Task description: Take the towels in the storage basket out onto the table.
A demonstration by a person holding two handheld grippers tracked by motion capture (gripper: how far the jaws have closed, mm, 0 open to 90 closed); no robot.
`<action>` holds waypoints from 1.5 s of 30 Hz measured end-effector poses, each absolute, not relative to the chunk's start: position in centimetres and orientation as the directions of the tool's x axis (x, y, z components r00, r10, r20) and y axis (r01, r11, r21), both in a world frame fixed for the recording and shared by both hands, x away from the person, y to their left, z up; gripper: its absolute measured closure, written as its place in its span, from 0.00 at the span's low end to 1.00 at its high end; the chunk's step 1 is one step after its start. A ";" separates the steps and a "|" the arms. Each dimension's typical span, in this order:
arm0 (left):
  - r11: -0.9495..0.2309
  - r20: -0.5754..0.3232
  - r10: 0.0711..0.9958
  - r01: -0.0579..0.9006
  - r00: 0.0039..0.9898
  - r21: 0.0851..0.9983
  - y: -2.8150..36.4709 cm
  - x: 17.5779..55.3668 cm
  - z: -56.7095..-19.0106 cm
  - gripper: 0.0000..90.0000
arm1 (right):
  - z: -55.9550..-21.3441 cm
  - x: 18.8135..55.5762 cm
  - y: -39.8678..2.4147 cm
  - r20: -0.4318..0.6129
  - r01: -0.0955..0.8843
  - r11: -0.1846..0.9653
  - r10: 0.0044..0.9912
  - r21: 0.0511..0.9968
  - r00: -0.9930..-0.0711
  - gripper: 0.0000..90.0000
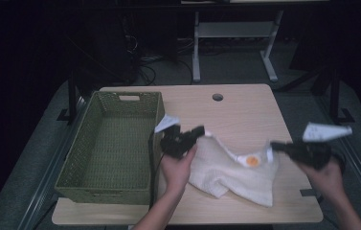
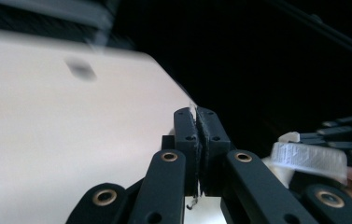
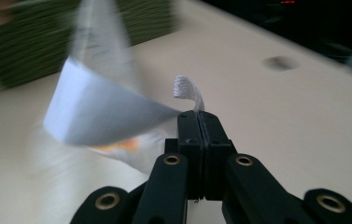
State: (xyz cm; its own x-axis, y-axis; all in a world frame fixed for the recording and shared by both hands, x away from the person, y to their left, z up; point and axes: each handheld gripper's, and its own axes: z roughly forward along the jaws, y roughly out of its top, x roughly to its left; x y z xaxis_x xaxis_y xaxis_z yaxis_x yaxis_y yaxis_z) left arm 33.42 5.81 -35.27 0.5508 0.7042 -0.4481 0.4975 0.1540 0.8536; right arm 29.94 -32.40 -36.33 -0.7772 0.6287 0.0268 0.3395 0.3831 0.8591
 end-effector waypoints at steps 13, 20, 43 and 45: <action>0.112 -0.473 0.737 0.603 0.483 0.790 4.2 37.2 -40.1 0.63 | -39.3 36.6 -33.1 0.094 0.487 0.328 0.747 0.809 -0.658 0.72; 0.045 -0.509 0.684 0.667 0.522 0.744 4.8 33.5 -42.9 0.68 | -42.7 31.5 -32.2 0.109 0.471 0.413 0.651 0.780 -0.751 0.73; -0.148 -0.448 0.765 0.803 0.463 0.577 3.1 37.3 -47.1 0.91 | -47.0 33.5 -31.6 0.107 0.570 0.466 0.704 0.677 -0.702 0.92; -0.156 -0.440 0.764 0.797 0.471 0.584 2.7 37.9 -47.0 0.83 | -47.1 33.9 -31.8 0.093 0.565 0.457 0.716 0.687 -0.692 0.91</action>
